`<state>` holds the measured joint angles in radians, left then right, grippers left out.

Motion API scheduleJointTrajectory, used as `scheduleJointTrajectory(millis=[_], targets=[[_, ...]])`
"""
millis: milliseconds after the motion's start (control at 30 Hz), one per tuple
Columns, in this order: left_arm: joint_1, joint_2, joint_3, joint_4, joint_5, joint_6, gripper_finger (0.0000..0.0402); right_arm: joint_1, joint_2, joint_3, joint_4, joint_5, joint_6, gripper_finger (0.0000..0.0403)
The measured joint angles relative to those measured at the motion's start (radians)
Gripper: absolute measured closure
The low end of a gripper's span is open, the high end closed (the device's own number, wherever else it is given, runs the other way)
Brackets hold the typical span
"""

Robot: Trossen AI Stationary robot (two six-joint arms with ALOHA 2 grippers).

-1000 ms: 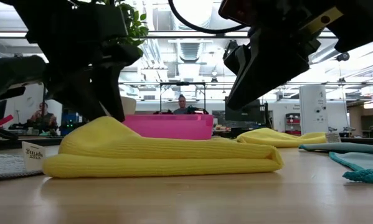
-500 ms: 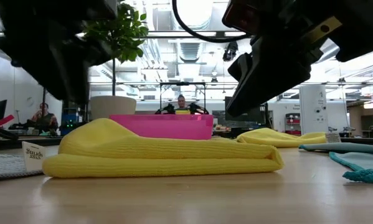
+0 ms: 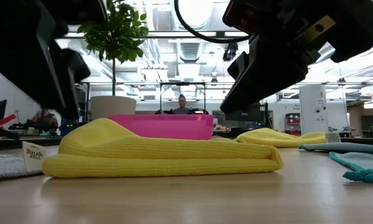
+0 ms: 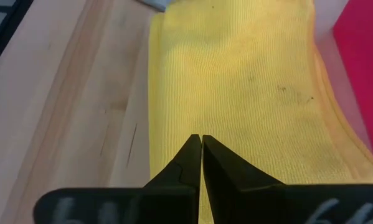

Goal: Fold microfiber towels
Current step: Fold the bottom yellow microfiber cloth

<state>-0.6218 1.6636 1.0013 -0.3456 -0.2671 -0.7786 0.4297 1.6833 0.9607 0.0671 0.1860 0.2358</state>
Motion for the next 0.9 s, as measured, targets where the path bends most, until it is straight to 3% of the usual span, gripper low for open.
scheduleJointTrajectory(millis=[200,400,500,700,900], targets=[[0.001,0.040,-0.001,-0.001,0.000,-0.054,0.0265,0.002,0.000,0.000,0.003,0.001,0.000,0.0394],[0.001,0.094,-0.001,0.109,0.007,-0.022,0.0273,0.003,0.000,0.000,0.014,0.002,-0.002,0.0394],[0.001,0.126,-0.002,0.129,0.037,-0.013,0.0299,0.004,0.000,0.000,0.023,0.002,-0.003,0.0394],[-0.001,0.110,0.002,0.117,0.060,0.016,0.0391,0.004,0.000,0.000,0.021,0.004,-0.004,0.0394],[-0.007,0.068,0.002,0.095,0.060,0.052,0.0400,0.004,0.000,-0.001,0.021,0.028,-0.001,0.0394]])
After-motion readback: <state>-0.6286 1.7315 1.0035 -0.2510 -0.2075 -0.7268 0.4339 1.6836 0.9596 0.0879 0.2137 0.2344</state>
